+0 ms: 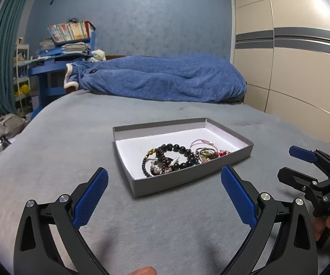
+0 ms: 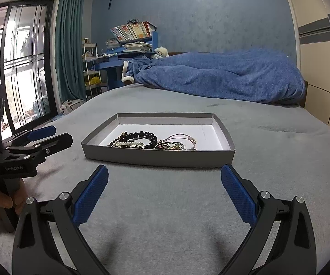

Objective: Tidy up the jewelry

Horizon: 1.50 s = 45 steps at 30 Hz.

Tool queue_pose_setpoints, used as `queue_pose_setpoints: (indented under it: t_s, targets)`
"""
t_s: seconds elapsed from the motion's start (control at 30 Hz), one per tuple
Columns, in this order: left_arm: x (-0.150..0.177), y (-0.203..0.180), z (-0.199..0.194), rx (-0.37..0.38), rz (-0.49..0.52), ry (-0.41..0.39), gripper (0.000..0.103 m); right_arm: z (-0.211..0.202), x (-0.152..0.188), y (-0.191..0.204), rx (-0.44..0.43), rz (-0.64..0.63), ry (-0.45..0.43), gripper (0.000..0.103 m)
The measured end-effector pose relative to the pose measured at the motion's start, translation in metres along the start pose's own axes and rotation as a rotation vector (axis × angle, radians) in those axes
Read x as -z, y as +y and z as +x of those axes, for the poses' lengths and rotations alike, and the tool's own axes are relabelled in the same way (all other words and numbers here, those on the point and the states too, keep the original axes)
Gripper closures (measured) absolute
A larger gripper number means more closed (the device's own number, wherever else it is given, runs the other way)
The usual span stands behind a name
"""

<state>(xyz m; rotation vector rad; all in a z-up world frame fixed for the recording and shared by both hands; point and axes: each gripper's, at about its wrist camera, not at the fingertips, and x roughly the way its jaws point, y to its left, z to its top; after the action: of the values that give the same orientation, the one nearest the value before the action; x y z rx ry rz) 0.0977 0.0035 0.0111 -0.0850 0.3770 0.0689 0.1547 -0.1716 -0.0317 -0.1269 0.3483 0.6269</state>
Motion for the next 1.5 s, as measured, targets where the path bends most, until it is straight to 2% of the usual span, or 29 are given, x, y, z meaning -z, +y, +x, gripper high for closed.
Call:
queue_pose_setpoints:
  t_s: [1.5]
  targets:
    - [0.0001,-0.0044,0.0005,0.014,0.007,-0.005,0.005,-0.0033,0.0003,0.0002,-0.012,0.002,-0.004,0.006]
